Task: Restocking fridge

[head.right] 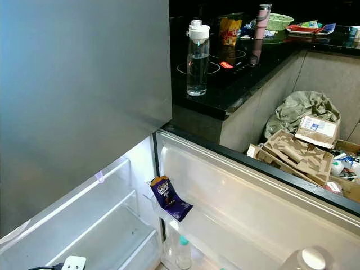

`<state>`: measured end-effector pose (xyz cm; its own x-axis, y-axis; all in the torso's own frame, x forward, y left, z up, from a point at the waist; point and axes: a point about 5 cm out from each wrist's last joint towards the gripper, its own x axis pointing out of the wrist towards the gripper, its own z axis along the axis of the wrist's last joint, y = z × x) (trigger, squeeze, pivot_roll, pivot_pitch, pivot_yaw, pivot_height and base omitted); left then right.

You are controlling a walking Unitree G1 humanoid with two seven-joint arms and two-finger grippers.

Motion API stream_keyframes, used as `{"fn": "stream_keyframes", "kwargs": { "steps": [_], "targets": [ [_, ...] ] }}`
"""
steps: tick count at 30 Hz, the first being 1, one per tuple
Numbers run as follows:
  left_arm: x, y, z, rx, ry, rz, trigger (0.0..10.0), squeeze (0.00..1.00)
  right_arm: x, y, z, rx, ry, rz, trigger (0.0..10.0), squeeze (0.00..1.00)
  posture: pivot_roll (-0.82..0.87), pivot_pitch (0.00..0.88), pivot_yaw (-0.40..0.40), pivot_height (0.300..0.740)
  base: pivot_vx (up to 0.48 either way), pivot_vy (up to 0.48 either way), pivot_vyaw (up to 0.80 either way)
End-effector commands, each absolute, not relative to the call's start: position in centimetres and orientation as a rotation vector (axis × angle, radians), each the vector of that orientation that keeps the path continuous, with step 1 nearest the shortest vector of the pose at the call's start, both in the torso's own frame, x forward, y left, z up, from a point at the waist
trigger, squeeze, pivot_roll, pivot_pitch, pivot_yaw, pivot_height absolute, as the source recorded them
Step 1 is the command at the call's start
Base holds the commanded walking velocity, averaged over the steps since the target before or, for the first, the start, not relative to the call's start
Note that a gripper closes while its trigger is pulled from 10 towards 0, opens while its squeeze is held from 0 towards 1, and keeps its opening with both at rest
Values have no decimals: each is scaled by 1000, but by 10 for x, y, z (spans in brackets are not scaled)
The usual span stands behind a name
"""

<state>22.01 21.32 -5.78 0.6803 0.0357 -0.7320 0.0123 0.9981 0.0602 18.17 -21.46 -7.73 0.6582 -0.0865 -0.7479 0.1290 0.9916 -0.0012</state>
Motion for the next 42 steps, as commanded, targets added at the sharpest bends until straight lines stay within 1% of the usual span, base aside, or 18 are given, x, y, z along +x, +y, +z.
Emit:
{"fn": "stream_keyframes", "kwargs": {
  "steps": [1, 9, 42],
  "targets": [
    [215, 213, -61, 65, 847, 10, 10000, 0, 175, -213, -81, 66, 871, -130, 10000, 0, -89, 136, 44, 721, 0, 0, 0],
    [215, 213, -61, 65, 848, 7, 10000, 0, 177, -212, -81, 68, 868, -129, 10000, 0, -90, 137, 45, 721, 0, 0, 0],
    [212, 215, -62, 68, 858, 7, 10000, 0, 177, -210, -81, 72, 868, -130, 10000, 0, -88, 142, 49, 721, -279, 0, 0]
  ]
}}
